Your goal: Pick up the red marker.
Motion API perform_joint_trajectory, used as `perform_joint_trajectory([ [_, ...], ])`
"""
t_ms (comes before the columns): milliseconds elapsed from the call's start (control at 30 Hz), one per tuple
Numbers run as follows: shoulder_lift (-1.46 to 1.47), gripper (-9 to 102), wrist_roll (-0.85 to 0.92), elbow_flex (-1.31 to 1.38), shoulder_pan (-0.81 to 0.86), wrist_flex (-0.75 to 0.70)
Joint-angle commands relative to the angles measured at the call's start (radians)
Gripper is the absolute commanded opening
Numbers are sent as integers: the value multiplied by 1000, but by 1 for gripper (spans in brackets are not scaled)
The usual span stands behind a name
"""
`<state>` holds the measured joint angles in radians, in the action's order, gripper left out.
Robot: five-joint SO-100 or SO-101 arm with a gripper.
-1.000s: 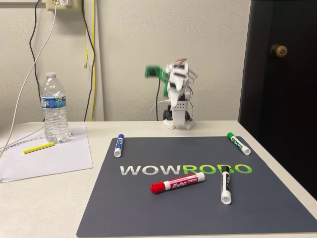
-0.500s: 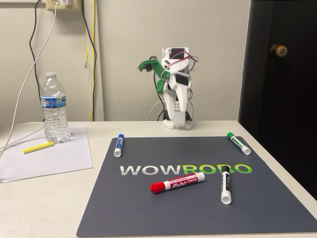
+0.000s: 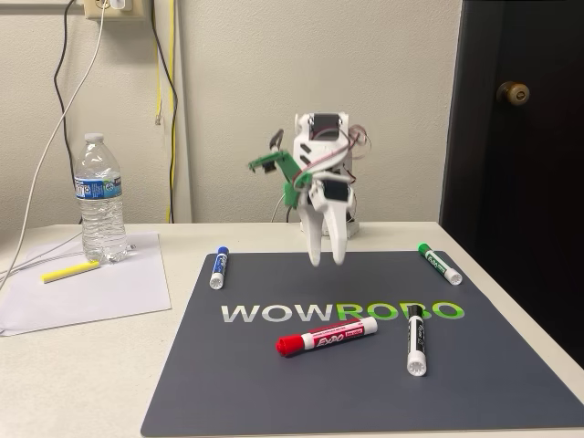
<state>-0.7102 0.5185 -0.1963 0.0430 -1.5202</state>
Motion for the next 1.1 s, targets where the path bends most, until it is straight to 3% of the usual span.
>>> perform_joint_trajectory([
  [0, 192, 31, 31, 431, -9, -160],
  [800, 351, 28, -23, 411, -54, -41],
  [1067, 394, 37, 40, 411, -44, -61],
])
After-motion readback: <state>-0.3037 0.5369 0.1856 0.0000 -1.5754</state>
